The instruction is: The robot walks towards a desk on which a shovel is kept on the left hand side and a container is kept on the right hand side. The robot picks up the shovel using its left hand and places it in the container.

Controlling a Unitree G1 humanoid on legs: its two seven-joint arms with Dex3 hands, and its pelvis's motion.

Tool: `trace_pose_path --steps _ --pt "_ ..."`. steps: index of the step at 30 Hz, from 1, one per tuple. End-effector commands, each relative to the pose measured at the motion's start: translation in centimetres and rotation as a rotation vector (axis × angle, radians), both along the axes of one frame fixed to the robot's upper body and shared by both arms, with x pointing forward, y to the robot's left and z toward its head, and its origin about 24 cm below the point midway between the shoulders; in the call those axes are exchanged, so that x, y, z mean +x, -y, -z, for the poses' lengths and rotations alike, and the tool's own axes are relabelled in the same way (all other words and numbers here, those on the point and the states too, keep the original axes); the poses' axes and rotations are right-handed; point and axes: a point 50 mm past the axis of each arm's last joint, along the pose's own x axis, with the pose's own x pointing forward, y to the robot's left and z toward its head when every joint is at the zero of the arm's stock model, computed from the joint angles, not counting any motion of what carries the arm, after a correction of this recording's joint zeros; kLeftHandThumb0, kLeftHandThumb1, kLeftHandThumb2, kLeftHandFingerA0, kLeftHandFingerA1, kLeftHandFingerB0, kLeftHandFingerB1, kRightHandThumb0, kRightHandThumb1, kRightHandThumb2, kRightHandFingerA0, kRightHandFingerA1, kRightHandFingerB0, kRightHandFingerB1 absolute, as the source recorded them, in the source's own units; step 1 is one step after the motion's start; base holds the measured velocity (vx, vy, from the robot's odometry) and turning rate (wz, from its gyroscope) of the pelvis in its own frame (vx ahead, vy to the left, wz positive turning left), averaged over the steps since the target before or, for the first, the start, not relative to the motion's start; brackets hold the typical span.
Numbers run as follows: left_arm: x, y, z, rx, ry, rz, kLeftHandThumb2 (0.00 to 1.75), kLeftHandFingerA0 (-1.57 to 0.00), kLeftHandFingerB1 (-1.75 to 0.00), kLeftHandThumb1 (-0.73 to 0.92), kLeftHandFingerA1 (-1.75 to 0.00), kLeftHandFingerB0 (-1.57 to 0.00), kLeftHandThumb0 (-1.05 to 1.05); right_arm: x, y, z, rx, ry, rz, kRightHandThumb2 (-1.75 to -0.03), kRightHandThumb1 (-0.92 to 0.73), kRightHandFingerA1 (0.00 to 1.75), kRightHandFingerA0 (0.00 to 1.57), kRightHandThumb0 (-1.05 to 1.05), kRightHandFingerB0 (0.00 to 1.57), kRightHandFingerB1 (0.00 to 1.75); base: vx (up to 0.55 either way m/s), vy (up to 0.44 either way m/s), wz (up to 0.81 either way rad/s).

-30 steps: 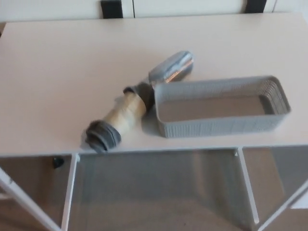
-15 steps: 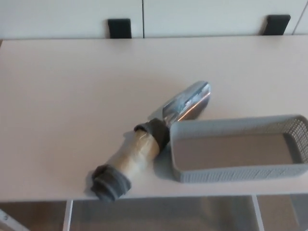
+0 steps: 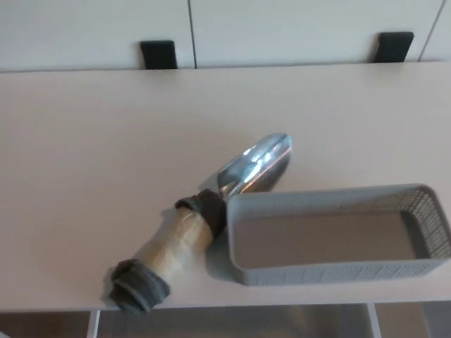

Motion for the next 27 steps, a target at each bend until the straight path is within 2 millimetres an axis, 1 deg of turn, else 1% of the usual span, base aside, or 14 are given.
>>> trace_pose_path --steps 1,3,8,21,27 --pt "-0.25 -0.87 -0.35 0.027 -0.014 0.01 0.77 -0.26 -0.42 0.52 -0.52 -0.28 -0.41 -0.24 0.17 -0.18 -0.01 0.024 0.003 -0.56 -0.55 0.41 0.48 -0.44 0.38 0.37 -0.07 0.379 -0.16" --pt "-0.09 -0.91 -0.39 0.029 -0.012 0.012 0.77 -0.26 -0.42 0.52 -0.52 -0.28 -0.41 -0.17 0.13 -0.14 -0.008 0.026 0.005 -0.56 -0.55 0.41 0.48 -0.44 0.38 0.37 -0.09 0.273 0.0" --pt "-0.18 -0.93 -0.39 0.029 -0.014 0.012 0.77 -0.26 -0.42 0.52 -0.52 -0.28 -0.41 -0.24 0.13 -0.12 -0.008 0.025 0.005 -0.56 -0.55 0.41 0.48 -0.44 0.38 0.37 -0.11 0.04 0.01" --pt "-0.08 -0.97 -0.44 0.028 -0.009 0.009 0.77 -0.26 -0.42 0.52 -0.52 -0.28 -0.41 0.01 0.09 -0.17 -0.009 0.033 0.0 -0.56 -0.55 0.41 0.48 -0.44 0.38 0.37 -0.16 -0.124 -0.04" --pt "0.31 -0.98 -0.53 0.029 0.003 0.009 0.77 -0.26 -0.42 0.52 -0.52 -0.28 -0.41 0.5 0.08 -0.27 -0.009 0.045 -0.003 -0.56 -0.55 0.41 0.48 -0.44 0.38 0.37 -0.08 0.039 -0.03"
